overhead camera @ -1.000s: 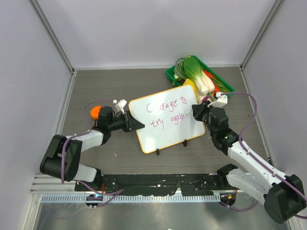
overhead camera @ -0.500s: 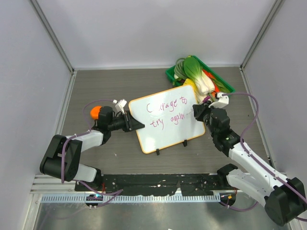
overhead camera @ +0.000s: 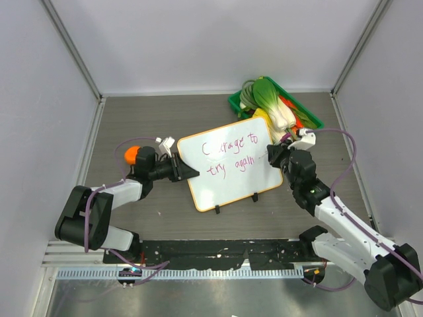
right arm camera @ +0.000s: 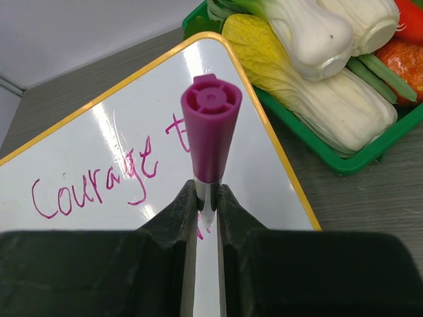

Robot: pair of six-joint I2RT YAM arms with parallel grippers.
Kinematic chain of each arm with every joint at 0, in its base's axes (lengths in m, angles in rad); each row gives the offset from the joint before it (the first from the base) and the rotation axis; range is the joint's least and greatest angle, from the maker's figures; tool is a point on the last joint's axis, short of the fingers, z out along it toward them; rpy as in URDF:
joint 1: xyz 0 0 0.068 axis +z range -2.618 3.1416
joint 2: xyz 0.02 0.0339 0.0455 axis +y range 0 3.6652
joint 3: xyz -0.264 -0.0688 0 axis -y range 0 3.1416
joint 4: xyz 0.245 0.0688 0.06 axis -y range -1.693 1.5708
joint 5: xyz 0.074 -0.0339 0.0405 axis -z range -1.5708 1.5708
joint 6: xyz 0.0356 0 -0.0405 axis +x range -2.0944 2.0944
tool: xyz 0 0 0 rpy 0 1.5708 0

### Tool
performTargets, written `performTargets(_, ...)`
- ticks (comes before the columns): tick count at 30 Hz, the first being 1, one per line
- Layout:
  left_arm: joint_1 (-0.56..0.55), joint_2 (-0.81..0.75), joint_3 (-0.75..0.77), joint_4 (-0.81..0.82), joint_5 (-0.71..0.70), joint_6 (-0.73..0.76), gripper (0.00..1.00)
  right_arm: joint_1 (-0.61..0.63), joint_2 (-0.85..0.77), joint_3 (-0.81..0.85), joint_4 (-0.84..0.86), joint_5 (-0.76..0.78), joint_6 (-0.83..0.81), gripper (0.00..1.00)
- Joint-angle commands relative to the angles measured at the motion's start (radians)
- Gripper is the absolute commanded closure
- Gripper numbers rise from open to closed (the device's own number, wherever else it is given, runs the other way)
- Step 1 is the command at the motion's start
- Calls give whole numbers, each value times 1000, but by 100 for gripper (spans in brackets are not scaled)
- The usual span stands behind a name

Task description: Write a sentence on the whiteboard

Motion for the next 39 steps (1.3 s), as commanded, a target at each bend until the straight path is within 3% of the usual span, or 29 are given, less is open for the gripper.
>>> performTargets(1,-9,36,-17,-141,-199,140,100,-5,29,-6,72,19,-1,99)
performTargets(18,-9,33,-19,-141,-200,141,100,-5,141,-53,147,29,18,99)
performTargets(32,-10,36,-17,-141,-203,141,100,-8,-33,-15,74,18,32,99)
performTargets(39,-9,27,-20,-143,-209,141,100,-5,-47,-27,71,15,36,99)
